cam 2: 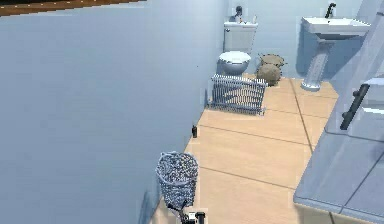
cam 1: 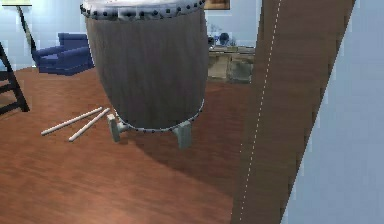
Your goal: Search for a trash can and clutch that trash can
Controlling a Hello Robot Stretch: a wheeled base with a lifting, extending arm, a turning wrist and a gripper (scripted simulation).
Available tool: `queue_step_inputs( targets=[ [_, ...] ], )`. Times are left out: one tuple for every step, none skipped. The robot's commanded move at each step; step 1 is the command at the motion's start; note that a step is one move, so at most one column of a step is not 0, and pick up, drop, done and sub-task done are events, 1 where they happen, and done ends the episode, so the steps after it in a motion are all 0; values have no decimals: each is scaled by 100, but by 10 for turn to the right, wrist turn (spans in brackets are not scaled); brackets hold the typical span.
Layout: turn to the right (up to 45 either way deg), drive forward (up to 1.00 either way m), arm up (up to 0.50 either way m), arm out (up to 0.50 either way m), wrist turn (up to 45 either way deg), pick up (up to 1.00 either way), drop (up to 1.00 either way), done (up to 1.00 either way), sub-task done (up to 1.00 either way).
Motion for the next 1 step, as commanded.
queue_step_inputs(
  targets=[
    [0,0,0,0,0,0,0,100,0]
  ],
)
